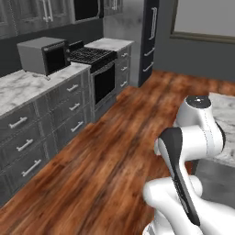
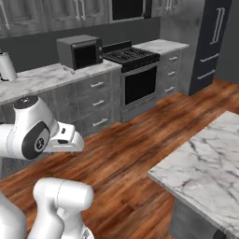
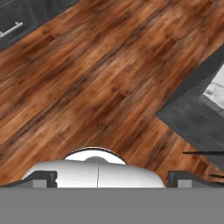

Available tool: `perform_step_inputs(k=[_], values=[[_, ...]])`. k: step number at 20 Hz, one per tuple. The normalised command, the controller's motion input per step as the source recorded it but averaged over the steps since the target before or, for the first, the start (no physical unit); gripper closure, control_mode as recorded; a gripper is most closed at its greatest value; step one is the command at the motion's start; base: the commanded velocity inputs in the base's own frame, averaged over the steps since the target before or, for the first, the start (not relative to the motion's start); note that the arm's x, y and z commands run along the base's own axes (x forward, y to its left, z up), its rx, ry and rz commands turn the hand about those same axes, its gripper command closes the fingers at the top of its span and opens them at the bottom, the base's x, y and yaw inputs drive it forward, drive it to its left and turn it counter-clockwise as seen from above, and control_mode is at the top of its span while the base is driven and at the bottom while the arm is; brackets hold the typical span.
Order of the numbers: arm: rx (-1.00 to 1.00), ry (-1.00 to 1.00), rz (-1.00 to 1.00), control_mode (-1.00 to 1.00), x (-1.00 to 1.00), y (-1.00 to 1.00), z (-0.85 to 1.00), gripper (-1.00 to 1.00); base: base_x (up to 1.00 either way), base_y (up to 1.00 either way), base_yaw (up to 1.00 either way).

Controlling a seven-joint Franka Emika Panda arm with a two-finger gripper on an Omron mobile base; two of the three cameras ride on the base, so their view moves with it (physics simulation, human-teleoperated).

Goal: Take the fork and place it on the left side of the plate. Then take the spoon and place it on the right side of the plate. Make sure they're directly next to the plate.

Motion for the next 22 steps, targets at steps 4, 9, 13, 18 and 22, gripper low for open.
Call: perform_step_inputs(k=[4,9,13,18,22], values=[[0.00,0.00,0.00,1.00,0.00,0.00,0.00,-1.00,0.43,0.16,0.58],[0.00,0.00,0.00,1.00,0.00,0.00,0.00,-1.00,0.64,0.06,0.53],[0.00,0.00,0.00,1.00,0.00,0.00,0.00,-1.00,0.71,0.07,0.51],[0.00,0.00,0.00,1.00,0.00,0.00,0.00,-1.00,0.62,0.00,0.47],[0.00,0.00,0.00,1.00,0.00,0.00,0.00,-1.00,0.52,0.00,0.44]])
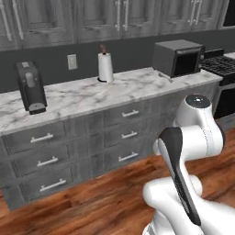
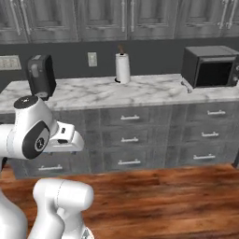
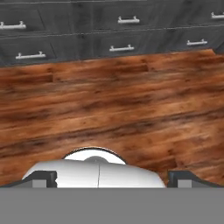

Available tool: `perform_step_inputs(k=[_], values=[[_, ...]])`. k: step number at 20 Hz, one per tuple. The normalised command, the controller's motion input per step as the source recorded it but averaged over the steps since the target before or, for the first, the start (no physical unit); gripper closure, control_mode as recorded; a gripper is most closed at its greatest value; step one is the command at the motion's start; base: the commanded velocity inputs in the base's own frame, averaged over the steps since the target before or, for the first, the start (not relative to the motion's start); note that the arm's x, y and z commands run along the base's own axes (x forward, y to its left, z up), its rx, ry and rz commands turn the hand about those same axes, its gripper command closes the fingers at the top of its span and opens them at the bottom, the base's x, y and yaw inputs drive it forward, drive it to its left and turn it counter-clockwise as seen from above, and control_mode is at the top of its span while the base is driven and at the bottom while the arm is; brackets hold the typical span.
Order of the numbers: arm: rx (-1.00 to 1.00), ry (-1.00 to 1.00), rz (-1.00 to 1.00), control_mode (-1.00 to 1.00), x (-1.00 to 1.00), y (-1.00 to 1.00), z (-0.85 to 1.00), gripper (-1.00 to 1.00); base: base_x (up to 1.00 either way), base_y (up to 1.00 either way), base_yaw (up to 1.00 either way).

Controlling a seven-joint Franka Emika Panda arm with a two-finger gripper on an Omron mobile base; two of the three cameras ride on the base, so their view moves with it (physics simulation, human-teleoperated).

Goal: Take the fork and place it on the left side of the plate. Then take the spoon and place it on the right side of the plate. Make sure they're directly next to the plate.

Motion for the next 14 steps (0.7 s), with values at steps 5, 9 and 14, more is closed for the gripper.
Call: perform_step_inputs(k=[5,9,14], values=[[0.00,0.00,0.00,1.00,0.00,0.00,0.00,-1.00,0.43,-0.02,0.40],[0.00,0.00,0.00,1.00,0.00,0.00,0.00,-1.00,0.47,-0.11,0.32],[0.00,0.00,0.00,1.00,0.00,0.00,0.00,-1.00,0.56,-0.15,0.20]])
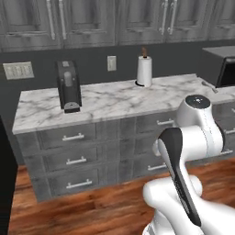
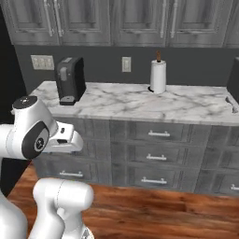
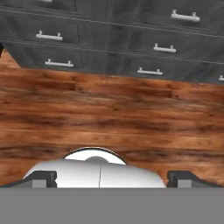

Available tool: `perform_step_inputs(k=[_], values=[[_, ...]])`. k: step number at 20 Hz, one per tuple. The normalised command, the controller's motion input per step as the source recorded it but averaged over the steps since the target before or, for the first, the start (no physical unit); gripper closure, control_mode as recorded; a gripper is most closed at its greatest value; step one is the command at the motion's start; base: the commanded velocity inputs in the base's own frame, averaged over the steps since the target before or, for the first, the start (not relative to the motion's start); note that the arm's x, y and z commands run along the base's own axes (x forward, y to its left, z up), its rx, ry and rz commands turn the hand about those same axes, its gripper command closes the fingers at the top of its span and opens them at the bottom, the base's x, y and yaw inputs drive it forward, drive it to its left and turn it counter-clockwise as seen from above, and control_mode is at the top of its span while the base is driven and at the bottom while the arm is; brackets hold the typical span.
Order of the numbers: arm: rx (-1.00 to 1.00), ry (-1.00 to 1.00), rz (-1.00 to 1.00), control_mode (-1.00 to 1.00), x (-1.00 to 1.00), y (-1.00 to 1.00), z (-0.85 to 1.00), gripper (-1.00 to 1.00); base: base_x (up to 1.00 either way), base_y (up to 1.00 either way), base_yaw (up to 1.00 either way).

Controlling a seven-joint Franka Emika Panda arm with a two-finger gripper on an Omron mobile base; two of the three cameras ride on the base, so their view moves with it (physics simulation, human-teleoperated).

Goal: Take the fork and place it on the left side of the plate. Then take the spoon and place it on the right side of the plate. Make sure they're directly next to the plate.

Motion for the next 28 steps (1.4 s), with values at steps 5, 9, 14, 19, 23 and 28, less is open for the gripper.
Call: perform_step_inputs(k=[5,9,14,19,23,28], values=[[0.00,0.00,0.00,1.00,0.00,0.00,0.00,-1.00,0.67,-0.18,0.11],[0.00,0.00,0.00,1.00,0.00,0.00,0.00,-1.00,0.72,-0.33,0.05],[0.00,0.00,0.00,1.00,0.00,0.00,0.00,-1.00,0.69,-0.69,0.01],[0.00,0.00,0.00,1.00,0.00,0.00,0.00,-1.00,0.65,-0.86,0.00],[0.00,0.00,0.00,1.00,0.00,0.00,0.00,-1.00,0.59,-0.86,0.00],[0.00,0.00,0.00,1.00,0.00,0.00,0.00,-1.00,0.44,-0.76,0.02]])
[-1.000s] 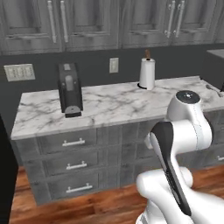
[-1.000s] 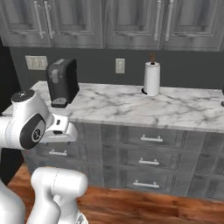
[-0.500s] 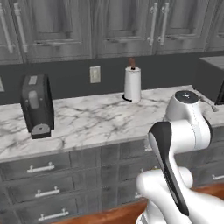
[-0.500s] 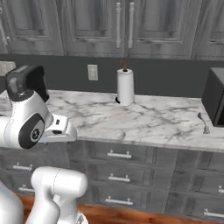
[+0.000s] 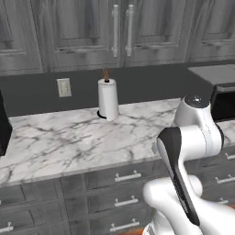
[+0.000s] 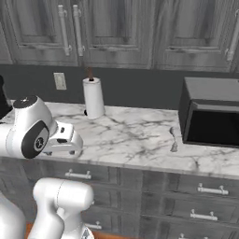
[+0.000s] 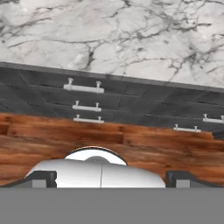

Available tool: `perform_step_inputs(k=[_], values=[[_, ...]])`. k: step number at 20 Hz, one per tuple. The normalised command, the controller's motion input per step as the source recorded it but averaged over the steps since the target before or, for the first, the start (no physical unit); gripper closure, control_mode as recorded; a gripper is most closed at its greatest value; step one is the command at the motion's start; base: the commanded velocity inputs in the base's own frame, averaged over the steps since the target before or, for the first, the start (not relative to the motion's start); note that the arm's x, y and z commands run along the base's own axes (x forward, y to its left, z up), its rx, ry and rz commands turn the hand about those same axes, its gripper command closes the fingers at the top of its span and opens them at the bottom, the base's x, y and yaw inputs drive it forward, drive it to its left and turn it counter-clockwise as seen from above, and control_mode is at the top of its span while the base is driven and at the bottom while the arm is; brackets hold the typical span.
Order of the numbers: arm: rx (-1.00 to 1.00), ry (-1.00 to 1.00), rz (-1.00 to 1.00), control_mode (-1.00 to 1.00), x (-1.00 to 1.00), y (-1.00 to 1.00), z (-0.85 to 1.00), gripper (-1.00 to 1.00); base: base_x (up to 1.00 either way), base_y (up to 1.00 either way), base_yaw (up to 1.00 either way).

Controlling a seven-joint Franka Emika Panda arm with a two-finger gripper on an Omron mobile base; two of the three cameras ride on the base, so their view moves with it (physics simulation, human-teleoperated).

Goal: Take the fork and place it on the left side of the plate. Then take the spoon and place it on the right side of the plate. Make sure they're directly next to the plate.

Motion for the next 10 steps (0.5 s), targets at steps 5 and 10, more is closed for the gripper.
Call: perform_step_inputs(k=[5,10], values=[[0.00,0.00,0.00,1.00,0.00,0.00,0.00,-1.00,0.24,-0.71,0.01],[0.00,0.00,0.00,1.00,0.00,0.00,0.00,-1.00,0.20,-0.68,0.00]])
